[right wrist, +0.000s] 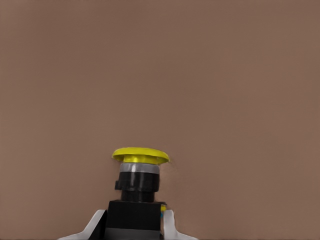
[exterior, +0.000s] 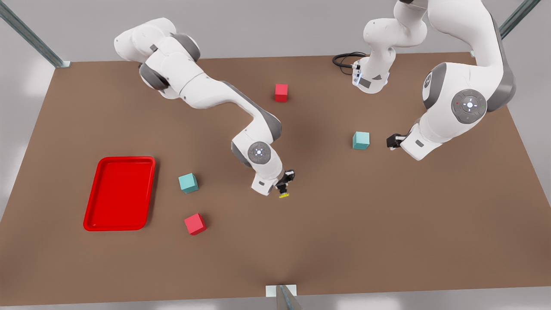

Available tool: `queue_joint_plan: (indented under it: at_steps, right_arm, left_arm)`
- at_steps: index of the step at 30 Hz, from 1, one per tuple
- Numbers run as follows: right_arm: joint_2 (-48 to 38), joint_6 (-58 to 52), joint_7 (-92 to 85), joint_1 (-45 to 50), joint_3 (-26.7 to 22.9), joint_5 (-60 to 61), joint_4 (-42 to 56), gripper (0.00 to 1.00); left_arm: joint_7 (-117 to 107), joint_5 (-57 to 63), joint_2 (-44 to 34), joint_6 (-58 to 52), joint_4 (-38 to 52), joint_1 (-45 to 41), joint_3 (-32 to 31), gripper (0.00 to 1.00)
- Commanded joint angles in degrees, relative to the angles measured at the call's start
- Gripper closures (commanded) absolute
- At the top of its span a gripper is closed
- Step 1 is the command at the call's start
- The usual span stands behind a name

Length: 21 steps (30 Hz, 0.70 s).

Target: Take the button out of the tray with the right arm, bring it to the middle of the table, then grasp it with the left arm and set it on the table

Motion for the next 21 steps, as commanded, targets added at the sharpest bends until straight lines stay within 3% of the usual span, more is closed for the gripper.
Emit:
queue_joint_plan:
  at_steps: [1,7,8,12,14,15,17,19,21]
  right_arm:
    - [2.97,8.46,46.26,3.38,-1.4,-0.29,3.27,0.55]
    - [9.57,12.94,50.04,9.63,-2.19,-0.2,7.13,0.52]
    - [10.8,15.39,49.69,9.8,-3.15,-0.29,7.22,0.0]
    - [7.39,10.05,49.25,7.96,-4.3,-0.12,7.31,0.0]
    - [-5.54,-6.02,35.21,-5.39,0.53,0.76,4.77,0.0]
    - [-11.34,-14.82,23.26,-16.19,4.74,1.38,1.25,0.0]
    - [-21.88,-26.07,-1.87,-33.85,5.81,1.55,-6.74,0.0]
    - [-26.98,-35.65,-18.75,-43.1,6.07,0.59,-7.72,0.0]
    - [-40.07,-31.89,-24.84,-48.38,6.16,-2.14,-23.96,0.0]
  left_arm:
    - [-0.02,-0.04,-0.06,-0.04,0.03,-0.02,-0.04,0.0]
    - [-0.02,0.05,-0.06,-0.04,0.03,0.06,-0.04,0.0]
    - [-0.02,0.05,-0.06,-0.12,0.03,-0.02,0.05,0.0]
    - [-0.02,0.05,-0.06,-0.04,0.03,-0.02,0.05,0.0]
    - [-0.72,-0.48,-0.06,0.32,0.2,-0.2,-0.04,0.0]
    - [-10.54,-2.24,0.99,0.49,3.71,-4.23,-2.23,0.0]
    - [-40.33,-1.89,11.17,0.84,15.13,-20.65,-3.99,0.0]
    - [-53.28,0.66,18.65,8.05,18.57,-28.5,-3.47,0.0]
    - [-53.29,2.15,20.68,8.14,17.52,-27.97,-3.29,0.0]
